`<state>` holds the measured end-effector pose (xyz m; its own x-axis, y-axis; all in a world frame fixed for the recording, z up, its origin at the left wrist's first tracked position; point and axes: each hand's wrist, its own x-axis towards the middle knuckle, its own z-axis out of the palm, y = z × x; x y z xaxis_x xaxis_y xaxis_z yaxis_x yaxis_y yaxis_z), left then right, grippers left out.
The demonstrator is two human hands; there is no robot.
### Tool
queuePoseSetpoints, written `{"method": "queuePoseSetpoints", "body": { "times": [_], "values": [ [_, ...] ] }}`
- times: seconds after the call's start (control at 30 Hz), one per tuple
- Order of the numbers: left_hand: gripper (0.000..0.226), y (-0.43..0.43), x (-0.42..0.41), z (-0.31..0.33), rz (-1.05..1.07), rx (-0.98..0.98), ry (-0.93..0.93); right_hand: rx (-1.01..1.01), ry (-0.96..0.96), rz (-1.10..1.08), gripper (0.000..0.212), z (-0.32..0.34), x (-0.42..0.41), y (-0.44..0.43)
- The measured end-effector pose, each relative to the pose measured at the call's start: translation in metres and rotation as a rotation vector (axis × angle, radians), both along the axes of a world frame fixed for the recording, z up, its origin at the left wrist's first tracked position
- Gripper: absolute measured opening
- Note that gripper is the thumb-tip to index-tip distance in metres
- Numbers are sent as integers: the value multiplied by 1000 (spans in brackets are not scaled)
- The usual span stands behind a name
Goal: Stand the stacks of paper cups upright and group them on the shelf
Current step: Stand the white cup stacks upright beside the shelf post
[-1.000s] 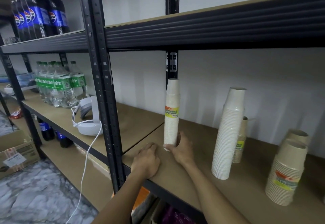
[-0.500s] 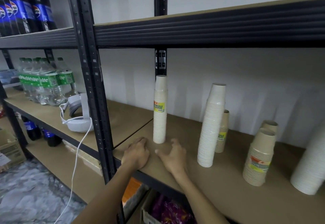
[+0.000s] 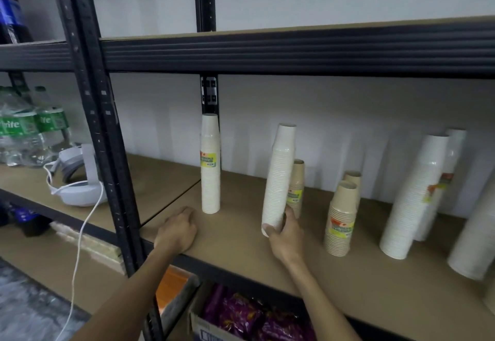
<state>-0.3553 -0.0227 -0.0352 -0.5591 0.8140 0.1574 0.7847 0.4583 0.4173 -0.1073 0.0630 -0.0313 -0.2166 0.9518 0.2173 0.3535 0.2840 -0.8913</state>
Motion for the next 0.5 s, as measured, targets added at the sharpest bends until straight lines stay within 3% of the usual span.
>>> {"method": "queuePoseSetpoints", "body": {
  "times": [0.1, 0.3, 0.5],
  "values": [
    [45, 2, -1, -1, 2, 1, 6, 8, -20, -50, 59, -2, -22, 3],
    [46, 2, -5, -3, -5, -1, 7, -27, -59, -8, 88, 4, -69, 12],
    [46, 3, -7, -5, -10, 10, 3, -46, -35, 40, 102, 0, -85, 20]
  ]
}}
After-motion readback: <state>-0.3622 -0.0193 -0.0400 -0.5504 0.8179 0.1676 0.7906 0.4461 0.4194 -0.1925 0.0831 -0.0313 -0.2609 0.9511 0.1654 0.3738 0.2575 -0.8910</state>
